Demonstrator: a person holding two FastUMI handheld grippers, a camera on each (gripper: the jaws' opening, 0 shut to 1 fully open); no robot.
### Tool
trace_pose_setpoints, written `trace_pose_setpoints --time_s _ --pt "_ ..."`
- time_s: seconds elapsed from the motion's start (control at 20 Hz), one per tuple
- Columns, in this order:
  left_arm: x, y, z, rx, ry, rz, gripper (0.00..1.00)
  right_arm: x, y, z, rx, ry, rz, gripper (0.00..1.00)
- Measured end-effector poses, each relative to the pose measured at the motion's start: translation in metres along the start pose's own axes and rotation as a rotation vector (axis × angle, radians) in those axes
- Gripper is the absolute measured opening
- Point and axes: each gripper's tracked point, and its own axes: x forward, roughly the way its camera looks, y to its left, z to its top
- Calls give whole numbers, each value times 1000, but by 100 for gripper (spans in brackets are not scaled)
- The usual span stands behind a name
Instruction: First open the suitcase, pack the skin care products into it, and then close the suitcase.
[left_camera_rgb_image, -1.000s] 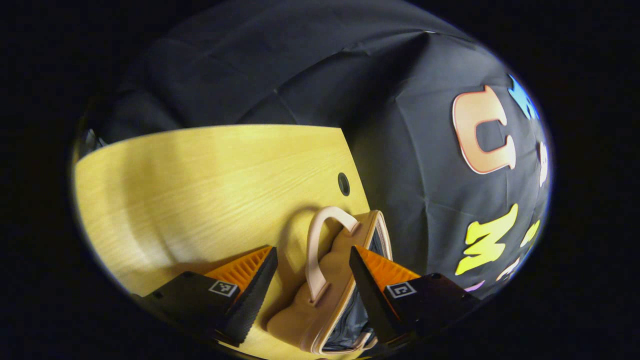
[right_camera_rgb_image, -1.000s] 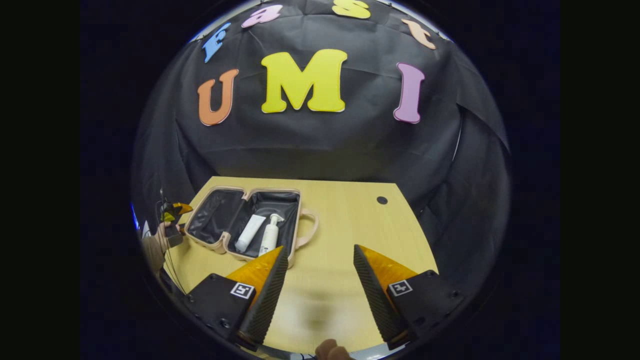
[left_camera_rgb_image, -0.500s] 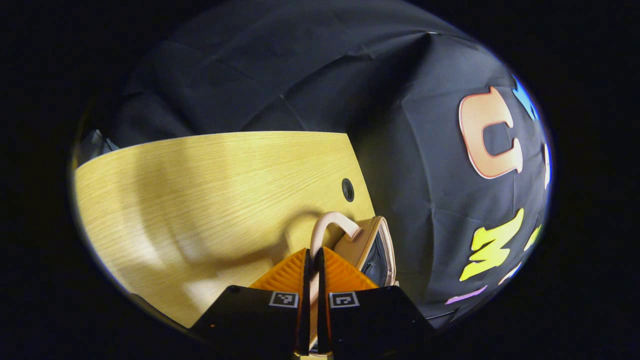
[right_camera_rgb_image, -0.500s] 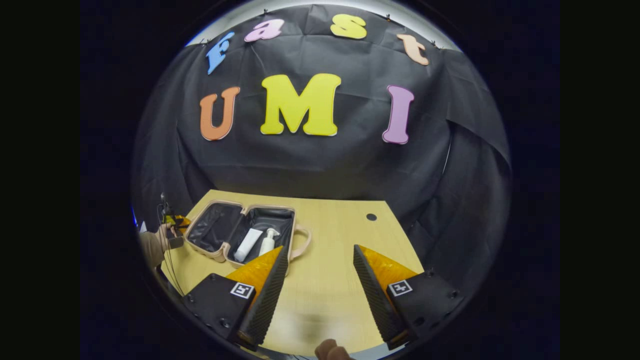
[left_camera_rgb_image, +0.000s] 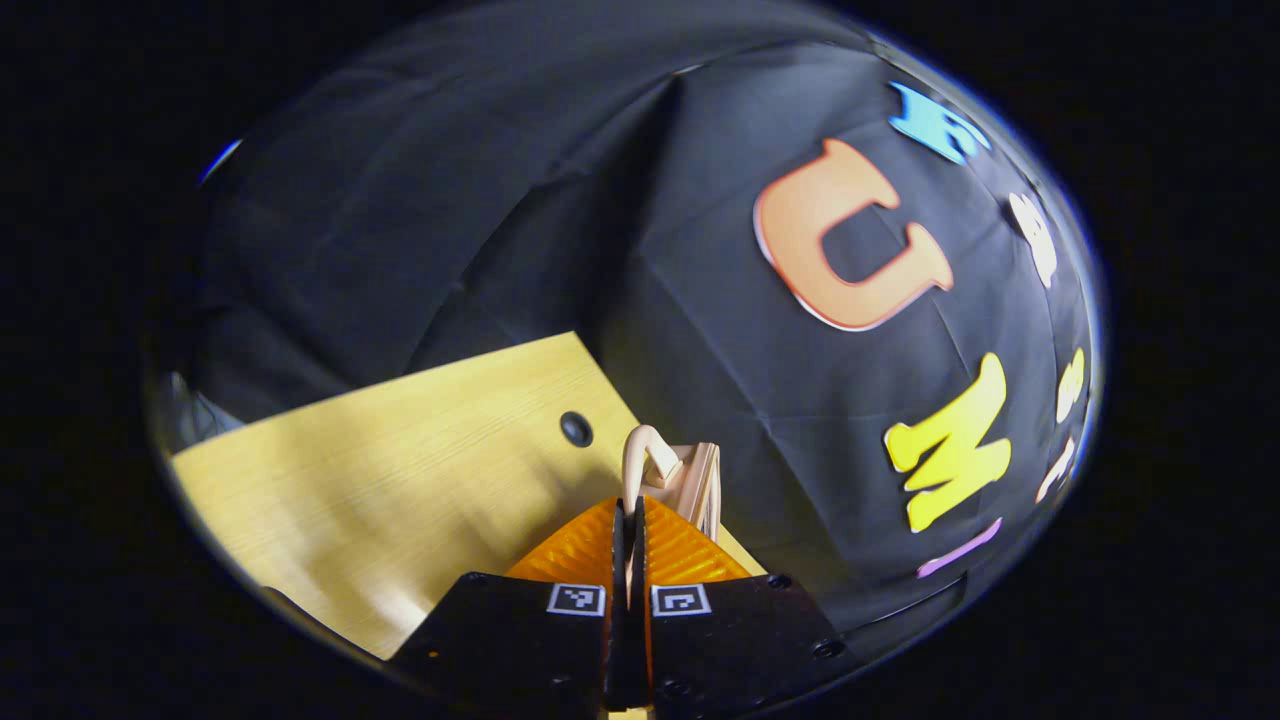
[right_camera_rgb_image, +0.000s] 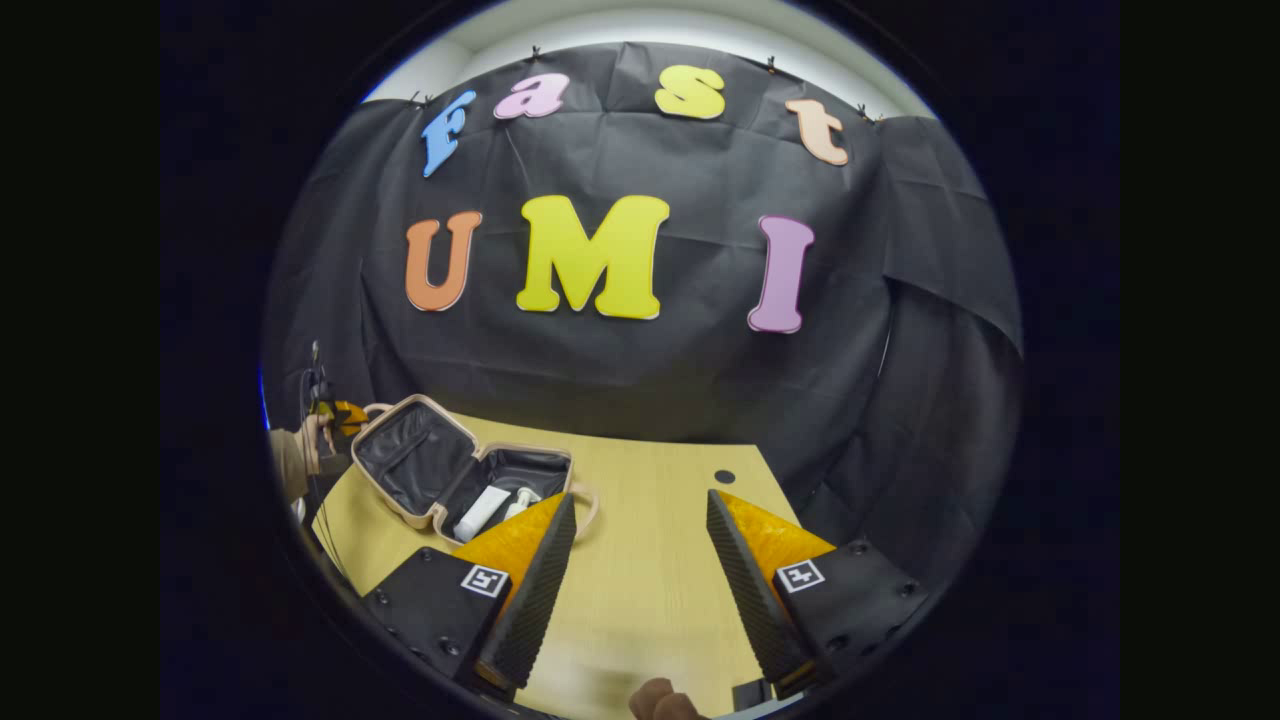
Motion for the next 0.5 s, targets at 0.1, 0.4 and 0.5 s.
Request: trace_pose_setpoints --time_s 0.1,0.4,0.5 --pt "-8 -45 2 105 -30 -11 3 0 -3 6 -11 -22 16 77" --pt "-21 -150 -29 459 -109 -21 3 5 -15 9 -36 -62 82 79" --pt "-26 -183 -45 548 -126 -41 3 9 -21 8 -23 -60 96 78"
